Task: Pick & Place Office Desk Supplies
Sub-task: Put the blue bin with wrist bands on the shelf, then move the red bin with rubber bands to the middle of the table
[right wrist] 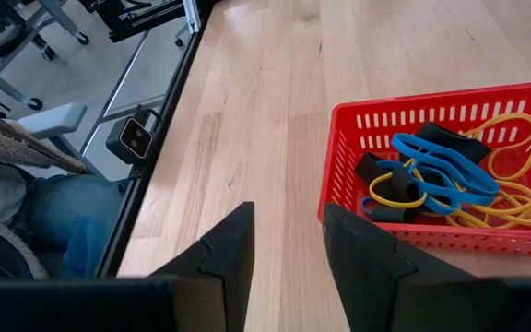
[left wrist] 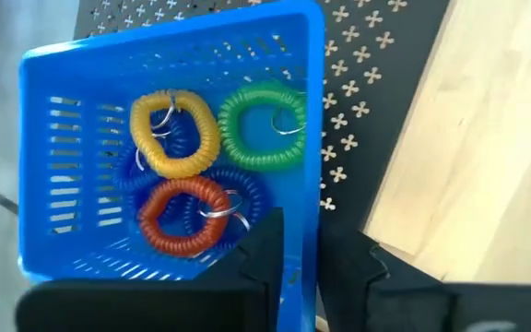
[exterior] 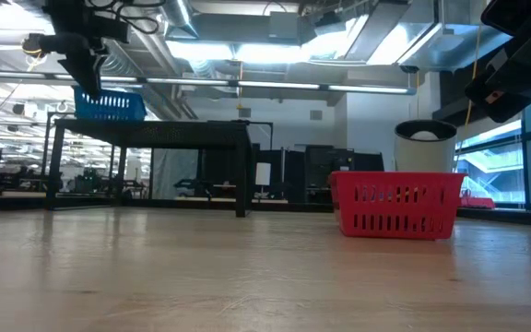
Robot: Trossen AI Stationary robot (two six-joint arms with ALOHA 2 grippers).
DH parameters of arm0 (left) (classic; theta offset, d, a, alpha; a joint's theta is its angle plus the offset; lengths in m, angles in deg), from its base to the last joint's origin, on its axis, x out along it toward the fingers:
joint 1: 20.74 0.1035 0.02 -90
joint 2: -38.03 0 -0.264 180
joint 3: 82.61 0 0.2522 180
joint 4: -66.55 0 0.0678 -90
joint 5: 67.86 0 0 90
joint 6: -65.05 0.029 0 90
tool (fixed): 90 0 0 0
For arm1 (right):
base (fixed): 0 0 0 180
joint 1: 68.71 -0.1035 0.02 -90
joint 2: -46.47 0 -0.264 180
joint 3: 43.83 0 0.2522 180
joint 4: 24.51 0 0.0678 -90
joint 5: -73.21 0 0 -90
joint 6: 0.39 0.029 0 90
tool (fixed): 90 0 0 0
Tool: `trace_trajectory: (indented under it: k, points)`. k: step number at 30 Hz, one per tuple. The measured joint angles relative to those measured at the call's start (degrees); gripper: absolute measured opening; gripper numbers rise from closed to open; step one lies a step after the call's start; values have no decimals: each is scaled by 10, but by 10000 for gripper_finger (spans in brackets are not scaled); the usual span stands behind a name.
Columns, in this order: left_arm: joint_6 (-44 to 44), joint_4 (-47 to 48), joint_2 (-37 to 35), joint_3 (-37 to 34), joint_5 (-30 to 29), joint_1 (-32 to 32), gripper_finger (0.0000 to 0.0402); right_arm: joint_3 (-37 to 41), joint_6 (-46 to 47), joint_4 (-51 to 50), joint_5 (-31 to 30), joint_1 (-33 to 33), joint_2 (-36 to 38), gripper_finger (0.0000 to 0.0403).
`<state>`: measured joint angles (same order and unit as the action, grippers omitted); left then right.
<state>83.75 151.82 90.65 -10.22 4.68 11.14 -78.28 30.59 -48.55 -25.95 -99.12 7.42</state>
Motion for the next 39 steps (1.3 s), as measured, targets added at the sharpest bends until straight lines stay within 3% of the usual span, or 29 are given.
trace_trajectory:
  k: [7,21,28,35,39]
  points:
    - [-16,0,0,0,-37,0,82,0,0,0,0,0,0,133]
    - [-36,-6,0,0,-46,-37,109,0,0,0,0,0,0,133]
    - [-40,-11,0,12,-118,-60,109,0,0,0,0,0,0,133]
    - [-79,-60,0,57,-110,-101,109,0,0,0,0,0,0,133]
    - [-110,-120,-1,75,-67,-130,110,0,0,0,0,0,0,133]
